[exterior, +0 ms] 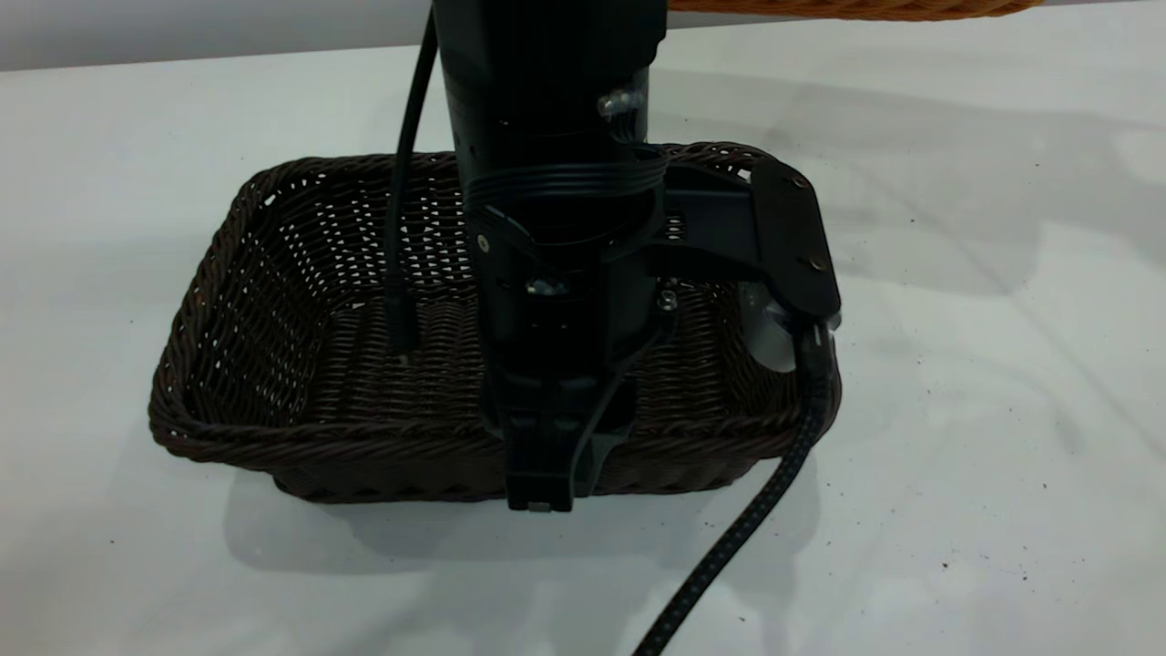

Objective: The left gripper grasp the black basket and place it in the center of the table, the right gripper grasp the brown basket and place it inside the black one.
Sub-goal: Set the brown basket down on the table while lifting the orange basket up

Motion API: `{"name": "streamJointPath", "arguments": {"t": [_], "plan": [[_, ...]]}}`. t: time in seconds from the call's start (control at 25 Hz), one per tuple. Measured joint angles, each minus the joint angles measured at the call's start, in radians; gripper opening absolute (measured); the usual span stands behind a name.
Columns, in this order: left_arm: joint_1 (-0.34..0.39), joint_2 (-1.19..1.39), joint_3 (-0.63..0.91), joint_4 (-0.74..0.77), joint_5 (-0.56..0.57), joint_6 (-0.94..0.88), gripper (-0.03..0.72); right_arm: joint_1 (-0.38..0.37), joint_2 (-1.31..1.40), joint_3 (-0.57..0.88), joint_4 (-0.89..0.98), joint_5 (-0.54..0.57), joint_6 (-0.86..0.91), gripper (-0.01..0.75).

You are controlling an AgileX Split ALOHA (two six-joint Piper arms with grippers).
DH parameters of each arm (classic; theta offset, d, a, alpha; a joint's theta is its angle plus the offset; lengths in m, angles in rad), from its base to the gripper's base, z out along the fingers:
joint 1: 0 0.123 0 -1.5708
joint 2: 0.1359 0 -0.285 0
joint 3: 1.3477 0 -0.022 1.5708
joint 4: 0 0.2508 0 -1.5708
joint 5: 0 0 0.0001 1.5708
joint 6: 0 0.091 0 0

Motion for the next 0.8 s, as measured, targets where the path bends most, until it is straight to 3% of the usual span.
{"name": "streamJointPath", "arguments": {"t": [0.64,0.8], "plan": [[0.000,-0.002,0.000,-0.005,-0.011,0.028,0.192,0.000,0.000,0.000,0.000,0.004,-0.008,0.102],[0.000,-0.008,0.000,-0.006,-0.017,0.029,0.238,0.000,0.000,0.000,0.000,0.004,-0.008,0.102]]}}
